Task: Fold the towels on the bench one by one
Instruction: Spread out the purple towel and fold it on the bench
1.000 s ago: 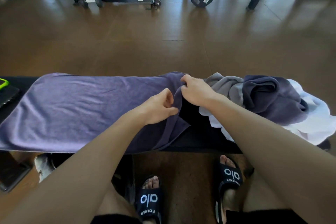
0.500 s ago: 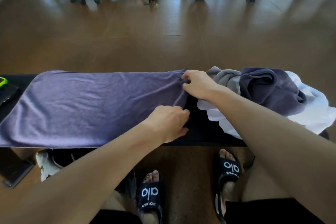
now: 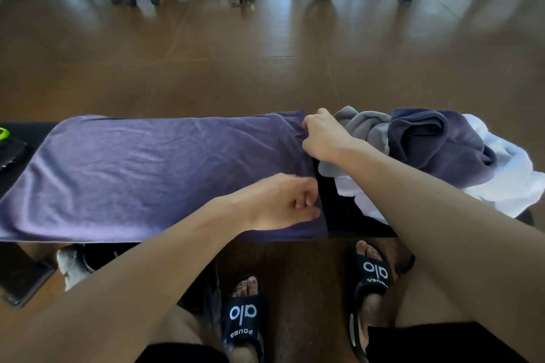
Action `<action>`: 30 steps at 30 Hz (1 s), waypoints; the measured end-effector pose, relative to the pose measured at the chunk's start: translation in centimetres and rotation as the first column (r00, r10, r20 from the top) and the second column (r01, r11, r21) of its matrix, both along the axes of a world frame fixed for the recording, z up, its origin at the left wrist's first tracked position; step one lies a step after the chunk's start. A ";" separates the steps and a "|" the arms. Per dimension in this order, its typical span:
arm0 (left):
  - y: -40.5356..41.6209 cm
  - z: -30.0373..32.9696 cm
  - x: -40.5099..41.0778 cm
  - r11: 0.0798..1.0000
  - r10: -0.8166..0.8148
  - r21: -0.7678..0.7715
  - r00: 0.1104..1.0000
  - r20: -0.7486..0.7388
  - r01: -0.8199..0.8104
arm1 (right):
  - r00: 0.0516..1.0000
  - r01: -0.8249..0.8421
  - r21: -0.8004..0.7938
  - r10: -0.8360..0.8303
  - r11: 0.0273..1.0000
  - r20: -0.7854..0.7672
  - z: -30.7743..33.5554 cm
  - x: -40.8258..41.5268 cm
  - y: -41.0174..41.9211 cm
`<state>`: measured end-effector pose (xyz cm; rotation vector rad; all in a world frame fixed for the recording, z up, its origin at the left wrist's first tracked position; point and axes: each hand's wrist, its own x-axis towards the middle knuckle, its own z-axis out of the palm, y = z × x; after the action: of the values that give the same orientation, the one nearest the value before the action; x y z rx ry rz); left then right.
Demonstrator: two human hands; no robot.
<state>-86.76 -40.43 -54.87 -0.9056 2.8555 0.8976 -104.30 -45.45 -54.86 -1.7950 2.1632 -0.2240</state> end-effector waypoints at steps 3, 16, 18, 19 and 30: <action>-1.8 -0.5 -0.1 0.958 0.007 -0.287 0.999 0.038 0.005 | 0.992 -0.077 -0.061 0.070 0.995 -0.106 -0.5 0.3 -0.5; -4.7 -2.3 0.1 0.986 0.024 -0.163 0.967 0.255 0.018 | 0.927 -0.160 -0.009 0.147 0.987 -0.345 -1.6 0.7 -4.4; -4.2 -2.9 -0.1 0.981 -0.013 -0.180 0.949 0.314 0.073 | 0.951 -0.138 0.055 0.148 0.989 -0.271 -1.9 0.6 -5.0; -3.9 -3.1 -0.2 0.978 -0.019 -0.190 0.947 0.320 0.084 | 0.959 -0.124 0.070 0.137 0.990 -0.246 -2.1 0.5 -5.1; 1.1 -4.2 -2.2 0.918 -0.057 -0.363 0.958 0.281 0.161 | 0.946 -0.092 0.099 0.118 0.991 -0.302 -2.4 0.4 -5.3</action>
<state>-88.98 -39.30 -59.11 -0.8010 2.8477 0.1832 -103.86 -50.79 -57.30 -1.9999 2.2288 0.1828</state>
